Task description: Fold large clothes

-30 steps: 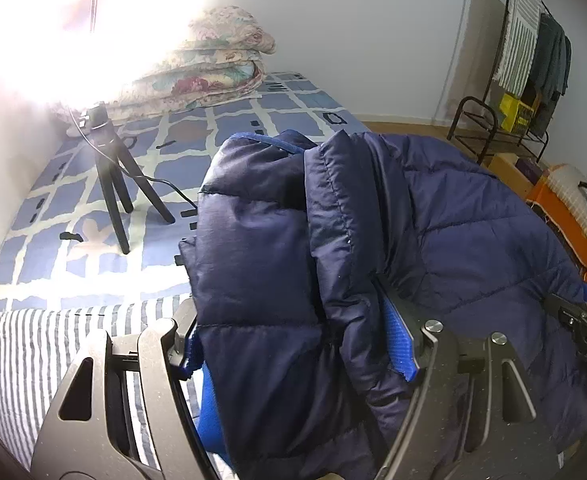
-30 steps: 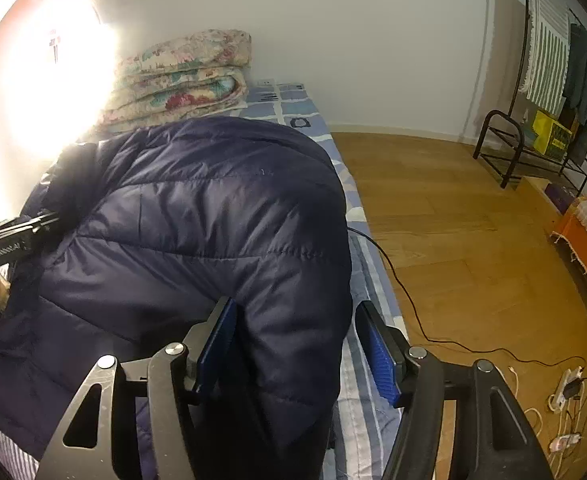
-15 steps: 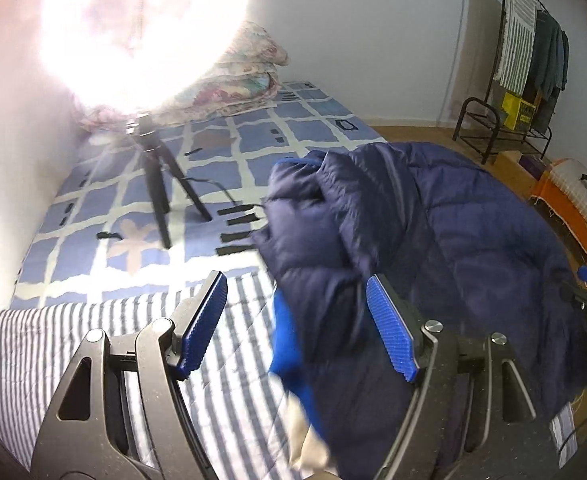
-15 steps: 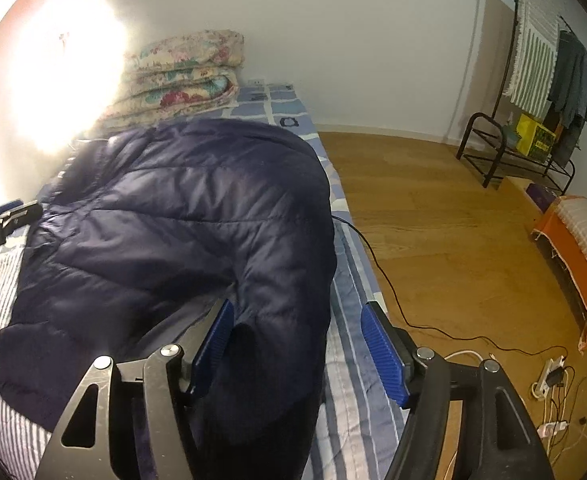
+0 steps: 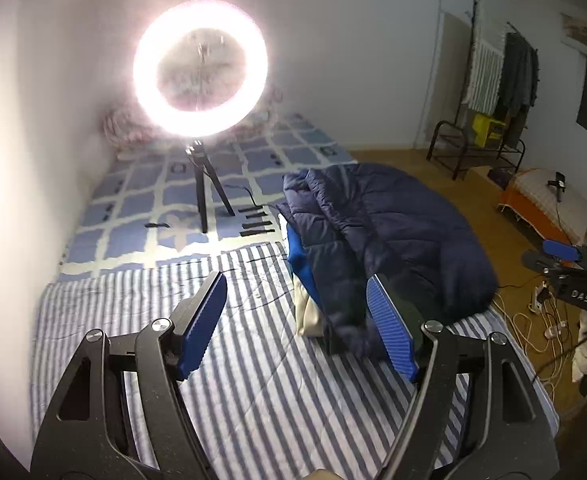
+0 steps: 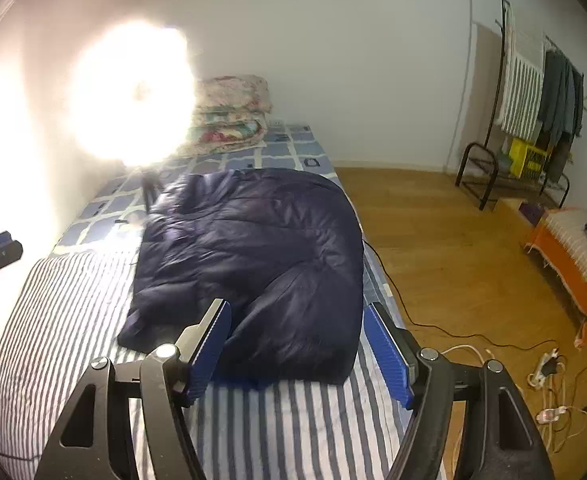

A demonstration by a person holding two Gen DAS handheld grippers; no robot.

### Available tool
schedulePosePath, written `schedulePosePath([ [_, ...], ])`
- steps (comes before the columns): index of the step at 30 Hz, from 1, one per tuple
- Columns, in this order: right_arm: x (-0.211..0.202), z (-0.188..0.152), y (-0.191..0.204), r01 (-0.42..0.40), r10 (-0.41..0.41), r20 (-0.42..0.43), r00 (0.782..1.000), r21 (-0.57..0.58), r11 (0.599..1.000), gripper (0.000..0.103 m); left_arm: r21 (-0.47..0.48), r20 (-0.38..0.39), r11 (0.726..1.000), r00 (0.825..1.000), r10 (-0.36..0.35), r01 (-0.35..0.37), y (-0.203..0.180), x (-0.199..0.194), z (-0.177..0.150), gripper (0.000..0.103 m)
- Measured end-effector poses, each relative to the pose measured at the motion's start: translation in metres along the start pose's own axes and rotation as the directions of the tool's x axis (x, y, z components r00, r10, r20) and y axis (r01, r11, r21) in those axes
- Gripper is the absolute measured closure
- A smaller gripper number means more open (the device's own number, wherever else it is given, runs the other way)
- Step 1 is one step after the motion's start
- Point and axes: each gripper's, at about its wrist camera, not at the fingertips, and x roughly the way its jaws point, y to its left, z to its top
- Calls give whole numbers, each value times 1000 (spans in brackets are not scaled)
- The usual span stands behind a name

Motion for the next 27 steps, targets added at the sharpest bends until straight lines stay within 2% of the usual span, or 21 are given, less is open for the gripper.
schedulePosePath([
  [7,-84,-33,24,-16,15,48,999,25,1000,24,24,48,1000,999,-10,9,-5,-99,-32,27],
  [15,-163,-74,49,-9,8,142,990,6,1000,13,29,118,999,992,-44,40,-20,-185,-75,21],
  [19,-185,-93,57,-15,13,178,984,10,1000,9,35,140,998,988,-65,61,-27,-210,-94,16],
  [22,-189,-103,59,0,-2,192,981,11,1000,1,38,165,998,985,-52,47,-30,-218,-107,7],
  [27,-186,-117,61,15,-17,193,981,13,1000,0,65,157,997,987,-42,32,-37,-222,-120,6],
])
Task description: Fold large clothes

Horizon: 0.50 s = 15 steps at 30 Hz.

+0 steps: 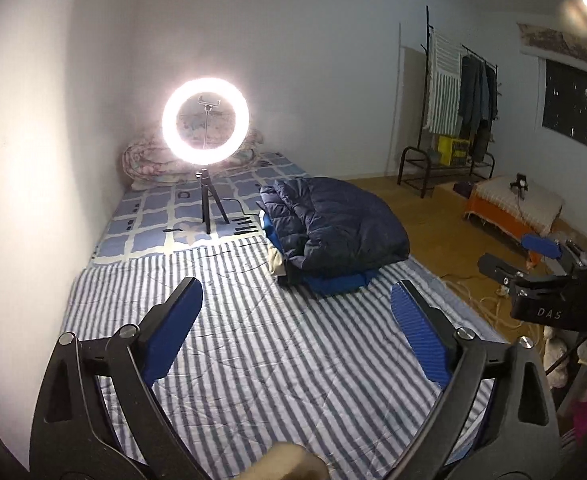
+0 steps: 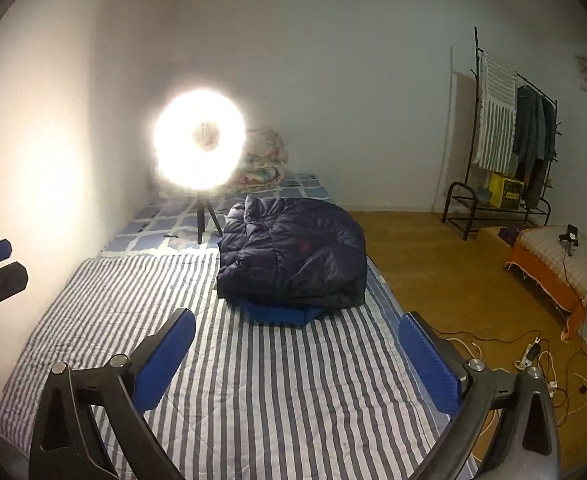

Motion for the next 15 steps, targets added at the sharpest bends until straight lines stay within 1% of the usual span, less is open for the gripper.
schedulePosePath([
  [2,1,-3,-2,1,-1,6,1000,12,1000,0,4,13,1000,1000,12,-12,0,-3,-6,0],
  [4,0,-6,-2,2,-2,11,1000,18,1000,0,2,21,1000,1000,14,-14,0,-5,-12,0],
  [7,1,-11,1,7,-7,6,1000,19,1000,0,10,9,999,999,31,-31,-2,-4,-20,0],
  [11,4,-16,7,7,-7,0,1000,3,1000,0,40,6,998,999,50,-50,-5,-4,-27,0],
  [15,7,-18,9,8,-8,-6,1000,4,1000,0,38,-2,999,999,37,-37,-6,-3,-29,0],
])
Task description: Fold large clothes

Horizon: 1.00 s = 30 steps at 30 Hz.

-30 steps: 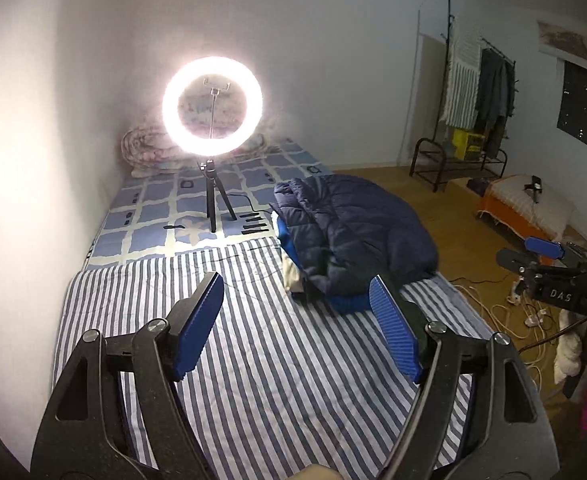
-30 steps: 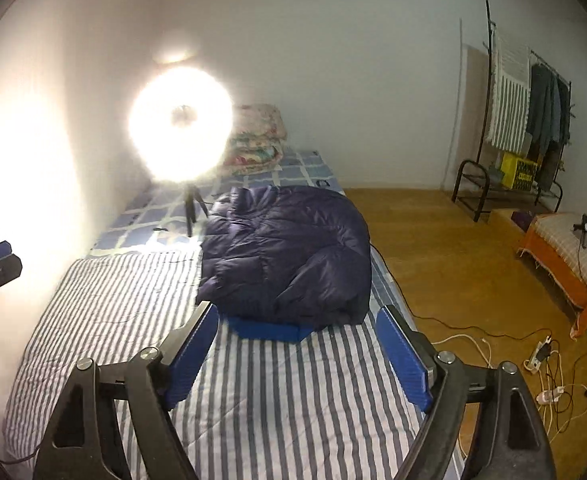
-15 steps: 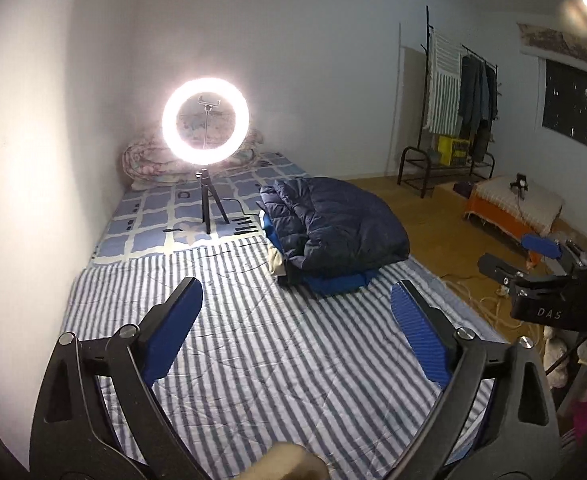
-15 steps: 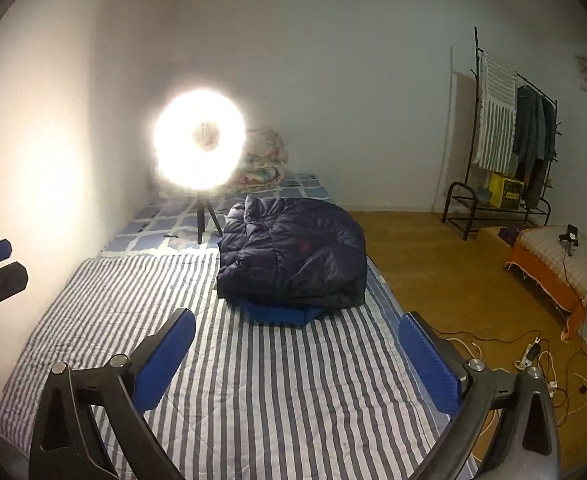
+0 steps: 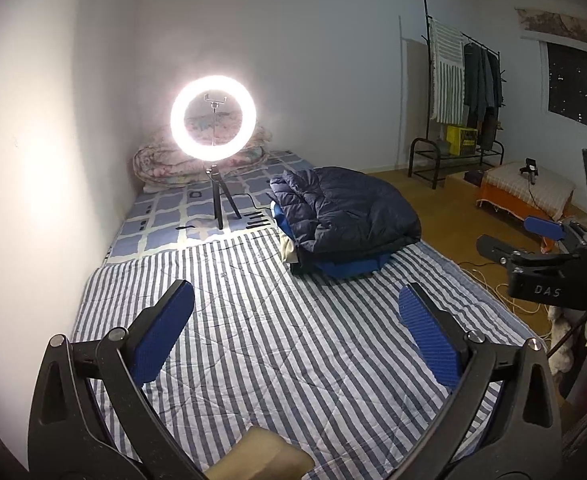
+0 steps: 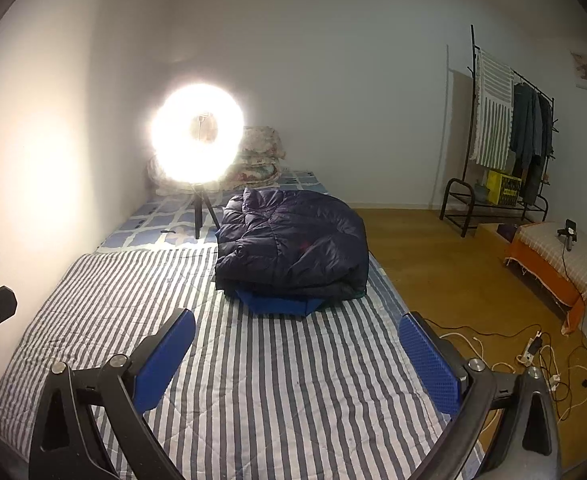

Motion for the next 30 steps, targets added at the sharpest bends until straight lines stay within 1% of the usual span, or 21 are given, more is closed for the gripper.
schedulePosePath([
  [7,4,-3,-3,8,-8,-6,1000,18,1000,0,10,-16,1000,1000,-6,6,-1,5,-2,0],
  [30,3,-6,-3,9,-8,-8,1000,30,1000,0,43,2,999,1000,-20,20,-12,-2,-3,0],
])
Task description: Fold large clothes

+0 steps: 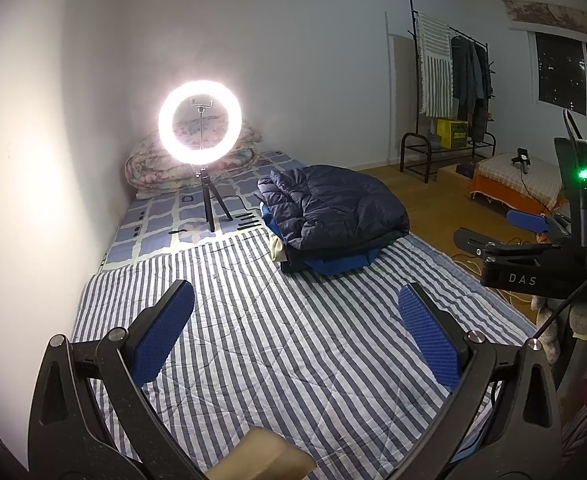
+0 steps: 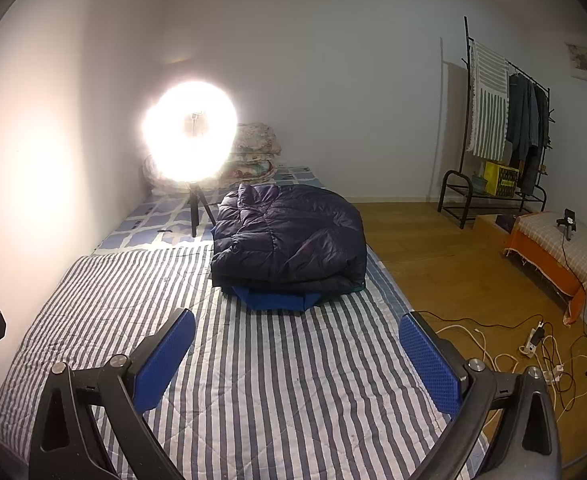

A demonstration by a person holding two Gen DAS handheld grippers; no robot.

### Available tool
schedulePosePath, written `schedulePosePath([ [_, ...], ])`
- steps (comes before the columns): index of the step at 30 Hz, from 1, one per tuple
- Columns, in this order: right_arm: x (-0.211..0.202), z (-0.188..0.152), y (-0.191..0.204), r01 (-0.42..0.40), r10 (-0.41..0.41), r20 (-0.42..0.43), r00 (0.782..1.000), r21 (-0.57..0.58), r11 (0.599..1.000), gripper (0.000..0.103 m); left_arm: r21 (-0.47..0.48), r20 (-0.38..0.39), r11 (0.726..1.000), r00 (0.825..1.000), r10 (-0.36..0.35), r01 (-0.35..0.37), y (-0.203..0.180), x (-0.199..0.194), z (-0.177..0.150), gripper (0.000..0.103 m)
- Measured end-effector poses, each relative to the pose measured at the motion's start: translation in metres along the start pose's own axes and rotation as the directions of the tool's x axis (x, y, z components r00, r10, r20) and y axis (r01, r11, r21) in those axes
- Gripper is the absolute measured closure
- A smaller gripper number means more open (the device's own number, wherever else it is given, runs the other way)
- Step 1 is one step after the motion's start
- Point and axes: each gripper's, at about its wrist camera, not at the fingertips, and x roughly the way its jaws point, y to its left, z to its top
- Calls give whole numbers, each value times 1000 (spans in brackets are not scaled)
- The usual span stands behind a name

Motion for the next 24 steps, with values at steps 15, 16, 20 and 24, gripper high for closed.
schedulePosePath([
  [15,1,-3,3,2,-2,-5,1000,-12,1000,0,11,0,1000,1000,-8,8,0,-5,-1,0],
  [16,1,-3,3,3,-3,-5,1000,-12,1000,0,13,0,1000,1000,-6,6,0,-4,-1,0],
  [20,2,-3,4,1,-1,-9,1000,-17,1000,0,21,7,1000,1000,-7,7,-2,-6,-3,0],
  [24,3,-3,4,0,0,-13,1000,-21,1000,0,23,18,1000,1000,4,-5,-2,-7,-5,0],
])
